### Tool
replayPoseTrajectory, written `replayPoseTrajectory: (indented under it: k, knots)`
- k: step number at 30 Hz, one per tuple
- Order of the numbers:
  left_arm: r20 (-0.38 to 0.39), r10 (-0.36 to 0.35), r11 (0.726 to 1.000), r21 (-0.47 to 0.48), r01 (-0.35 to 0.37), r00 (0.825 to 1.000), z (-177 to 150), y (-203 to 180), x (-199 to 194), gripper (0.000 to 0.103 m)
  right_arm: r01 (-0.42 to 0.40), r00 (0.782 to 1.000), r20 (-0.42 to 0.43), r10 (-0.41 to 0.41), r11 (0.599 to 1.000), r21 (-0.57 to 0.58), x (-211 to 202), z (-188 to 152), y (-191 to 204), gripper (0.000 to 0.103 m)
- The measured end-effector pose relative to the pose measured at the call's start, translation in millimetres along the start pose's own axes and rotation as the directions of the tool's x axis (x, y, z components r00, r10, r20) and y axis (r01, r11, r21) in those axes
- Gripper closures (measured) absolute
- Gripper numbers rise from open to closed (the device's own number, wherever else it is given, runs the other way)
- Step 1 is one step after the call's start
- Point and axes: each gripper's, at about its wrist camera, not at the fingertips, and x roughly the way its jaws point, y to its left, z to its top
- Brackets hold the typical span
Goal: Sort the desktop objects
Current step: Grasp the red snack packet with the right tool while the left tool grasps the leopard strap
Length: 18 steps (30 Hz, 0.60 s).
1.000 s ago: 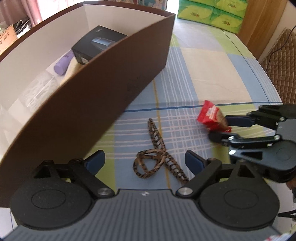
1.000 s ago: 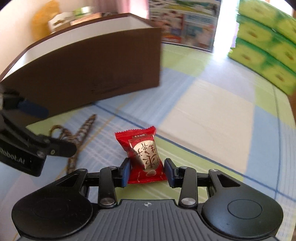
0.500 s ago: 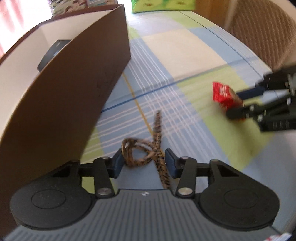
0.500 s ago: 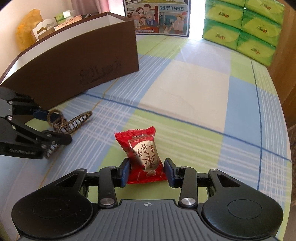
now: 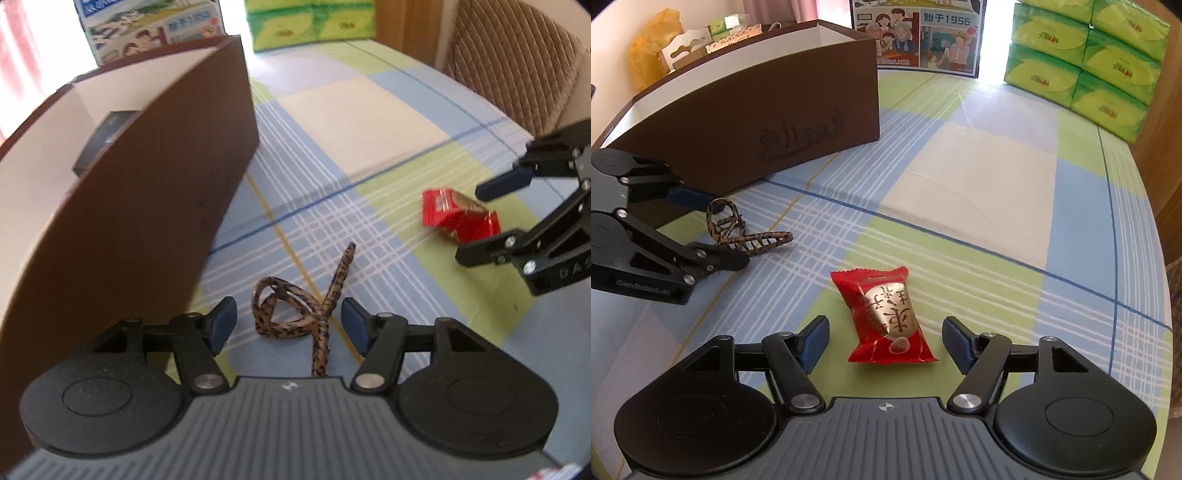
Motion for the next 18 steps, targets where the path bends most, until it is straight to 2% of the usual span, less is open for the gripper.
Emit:
replayPoseTrajectory:
  k: [1,2,4,18]
  knots:
    - [0.003,-0.012,1.000,0.004,0.012,1.000,-0.6,-0.2,-0.7,0.052,0.002,1.000,-0.001,-0.002,1.000,0.003,-0.1,-0.2,-0.6,0.038]
    - [0.009,-0.027,1.000,0.003,0.027,1.000,-1.4,-0.2,-1.9,0.063,0.003,1.000,-0.002,-0.003,1.000,0.009,-0.2,-0.3,-1.5,0.038]
    - [0.014,-0.034,0.999,-0.005,0.034,0.999,-3.2,-0.4,-2.8,0.065,0.004,1.000,-0.002,-0.004,1.000,0.022,-1.6,-1.6,-3.7,0.038]
    - [0.045,-0.028,0.995,-0.092,0.033,0.999,-1.1,0.9,4.4,0.063,0.004,1.000,0.011,-0.004,1.000,0.026,4.5,4.4,-3.8,0.037]
